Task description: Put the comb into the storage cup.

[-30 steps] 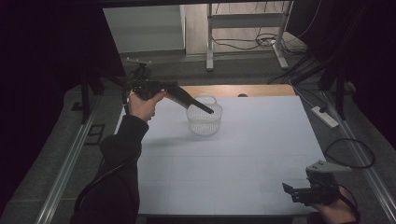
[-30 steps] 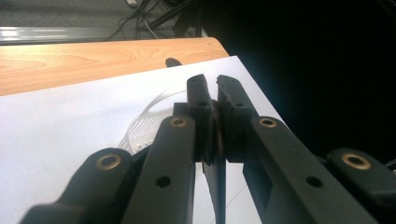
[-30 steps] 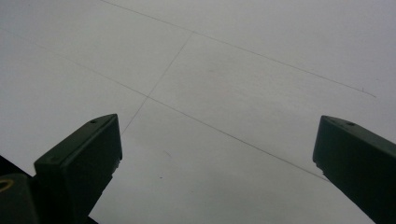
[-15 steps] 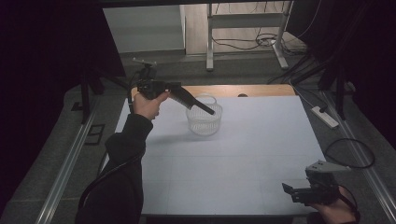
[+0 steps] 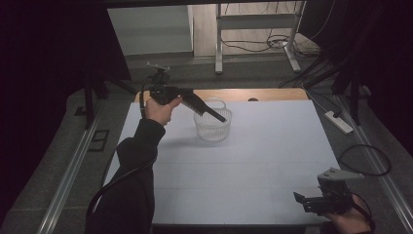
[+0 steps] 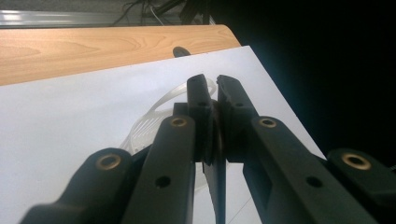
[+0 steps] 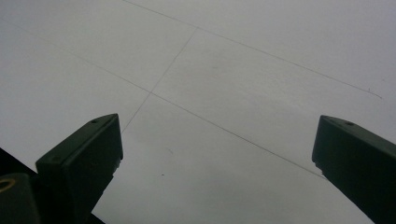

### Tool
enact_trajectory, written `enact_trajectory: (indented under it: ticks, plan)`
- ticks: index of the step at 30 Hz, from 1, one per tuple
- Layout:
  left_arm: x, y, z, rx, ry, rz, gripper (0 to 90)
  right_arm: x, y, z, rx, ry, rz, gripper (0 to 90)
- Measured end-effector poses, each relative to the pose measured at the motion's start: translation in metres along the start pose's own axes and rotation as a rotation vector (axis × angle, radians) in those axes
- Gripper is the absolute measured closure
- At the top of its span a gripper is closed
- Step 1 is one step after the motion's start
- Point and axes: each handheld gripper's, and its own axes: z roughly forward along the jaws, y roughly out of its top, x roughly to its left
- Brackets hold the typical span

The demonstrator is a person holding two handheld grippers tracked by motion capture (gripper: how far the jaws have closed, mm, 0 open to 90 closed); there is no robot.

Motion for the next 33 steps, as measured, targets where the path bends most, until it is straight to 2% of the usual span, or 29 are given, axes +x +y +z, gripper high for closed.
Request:
enact_trajectory:
  ticks: [33]
  plan:
    - [0.008, -0.009, 0.03, 0.039, 0.02, -0.012, 83.8, -0.002, -0.001, -0.002, -0.022, 0.021, 0.016, 0.0]
